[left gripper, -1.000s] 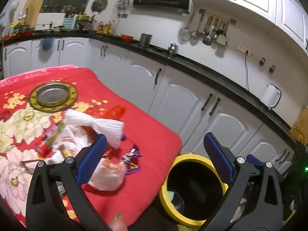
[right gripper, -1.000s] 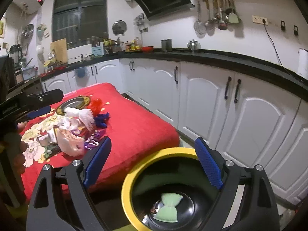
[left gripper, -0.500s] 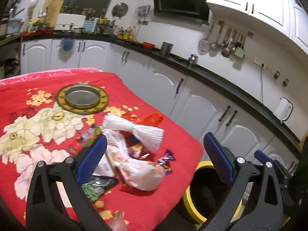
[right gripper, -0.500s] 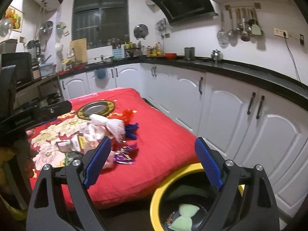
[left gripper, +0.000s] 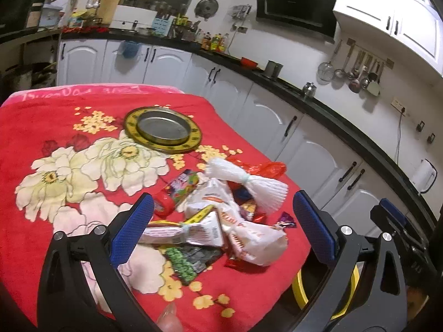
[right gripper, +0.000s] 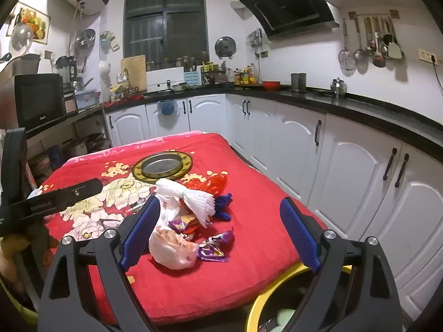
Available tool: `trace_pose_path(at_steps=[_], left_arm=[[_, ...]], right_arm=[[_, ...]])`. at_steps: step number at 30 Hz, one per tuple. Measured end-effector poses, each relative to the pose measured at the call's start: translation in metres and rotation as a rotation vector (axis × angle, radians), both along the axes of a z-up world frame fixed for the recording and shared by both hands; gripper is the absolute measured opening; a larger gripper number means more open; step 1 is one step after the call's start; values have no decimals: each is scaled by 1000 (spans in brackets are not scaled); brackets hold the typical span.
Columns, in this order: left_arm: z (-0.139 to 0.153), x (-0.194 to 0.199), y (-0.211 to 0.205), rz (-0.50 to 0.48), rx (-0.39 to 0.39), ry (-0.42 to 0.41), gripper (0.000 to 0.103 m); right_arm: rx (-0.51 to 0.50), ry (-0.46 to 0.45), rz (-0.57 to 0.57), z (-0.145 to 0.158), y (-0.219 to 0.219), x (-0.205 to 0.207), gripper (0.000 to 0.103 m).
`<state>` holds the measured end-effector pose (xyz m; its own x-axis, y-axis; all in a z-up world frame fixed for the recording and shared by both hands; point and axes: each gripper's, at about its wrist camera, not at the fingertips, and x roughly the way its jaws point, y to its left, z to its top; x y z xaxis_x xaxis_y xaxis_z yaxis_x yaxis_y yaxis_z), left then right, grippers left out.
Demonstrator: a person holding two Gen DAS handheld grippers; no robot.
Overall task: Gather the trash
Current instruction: 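Move both tools back over the trash on the table, then grasp the brown snack packet with the left tool while the right tool grasps the white mesh bag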
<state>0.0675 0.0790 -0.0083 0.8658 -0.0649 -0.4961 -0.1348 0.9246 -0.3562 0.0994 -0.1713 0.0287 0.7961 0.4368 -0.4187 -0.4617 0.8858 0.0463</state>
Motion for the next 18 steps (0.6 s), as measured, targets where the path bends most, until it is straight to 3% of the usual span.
trace_pose_path(at_steps=[9,14,18], left_arm=[[-22,-3,30,42,-75,89,92],[-49,-1,47,65,-190,167,92],[-66,2,49,61,-263,215,84]], right_arm=[[-29,-4,34,-3,26,20,85],[-39,11,23,-10,34,38,83],[-47,31,9,-19,40,51,82]])
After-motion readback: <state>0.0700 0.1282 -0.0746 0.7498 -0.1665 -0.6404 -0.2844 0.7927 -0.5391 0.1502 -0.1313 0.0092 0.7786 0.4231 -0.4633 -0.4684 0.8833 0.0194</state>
